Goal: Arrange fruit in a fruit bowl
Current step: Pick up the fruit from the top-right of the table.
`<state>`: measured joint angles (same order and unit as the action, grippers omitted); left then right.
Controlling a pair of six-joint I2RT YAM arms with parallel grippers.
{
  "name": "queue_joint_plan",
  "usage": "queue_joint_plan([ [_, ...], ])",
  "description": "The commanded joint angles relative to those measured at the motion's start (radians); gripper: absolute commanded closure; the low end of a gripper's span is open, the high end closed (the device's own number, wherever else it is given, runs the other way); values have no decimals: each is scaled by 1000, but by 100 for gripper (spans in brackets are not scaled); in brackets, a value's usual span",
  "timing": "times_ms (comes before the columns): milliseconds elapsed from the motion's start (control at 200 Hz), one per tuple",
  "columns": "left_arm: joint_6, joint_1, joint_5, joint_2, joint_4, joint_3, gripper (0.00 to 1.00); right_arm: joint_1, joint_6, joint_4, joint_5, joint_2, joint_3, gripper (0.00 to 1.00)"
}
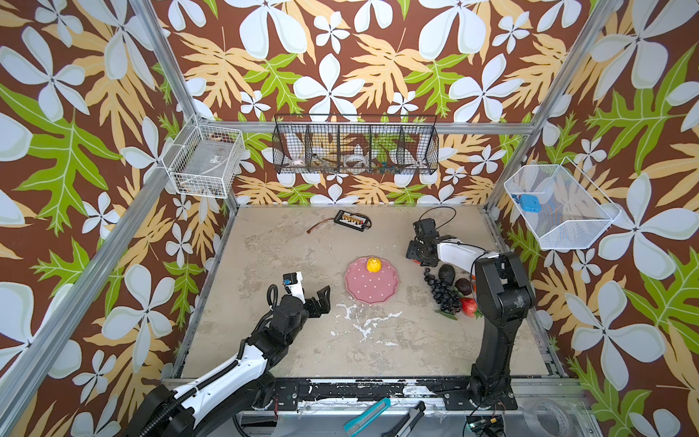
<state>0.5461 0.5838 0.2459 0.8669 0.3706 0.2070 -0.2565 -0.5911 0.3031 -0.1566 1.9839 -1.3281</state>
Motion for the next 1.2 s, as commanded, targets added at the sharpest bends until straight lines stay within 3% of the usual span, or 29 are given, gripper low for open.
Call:
queue_joint_plan([
  [0,-2,1,8,2,10,2,0,-6,20,-12,-4,-38,11,36],
  [295,11,1,9,-35,14,-11,0,-66,106,-81,96,-253,142,35],
  [480,71,1,-68,39,19,41,0,-161,195,-157,139,-455,264,35],
  [736,125,-2,-197,123,-26,203,0,-300,328,-571,225,-716,576,36],
  [976,156,-6,-327,112,-107,321,1,-427,440,-786,257,-760,711,39],
  [1196,130,-6,-432,130,-252,431,11,-505,501,-898,229,-738,789,39],
])
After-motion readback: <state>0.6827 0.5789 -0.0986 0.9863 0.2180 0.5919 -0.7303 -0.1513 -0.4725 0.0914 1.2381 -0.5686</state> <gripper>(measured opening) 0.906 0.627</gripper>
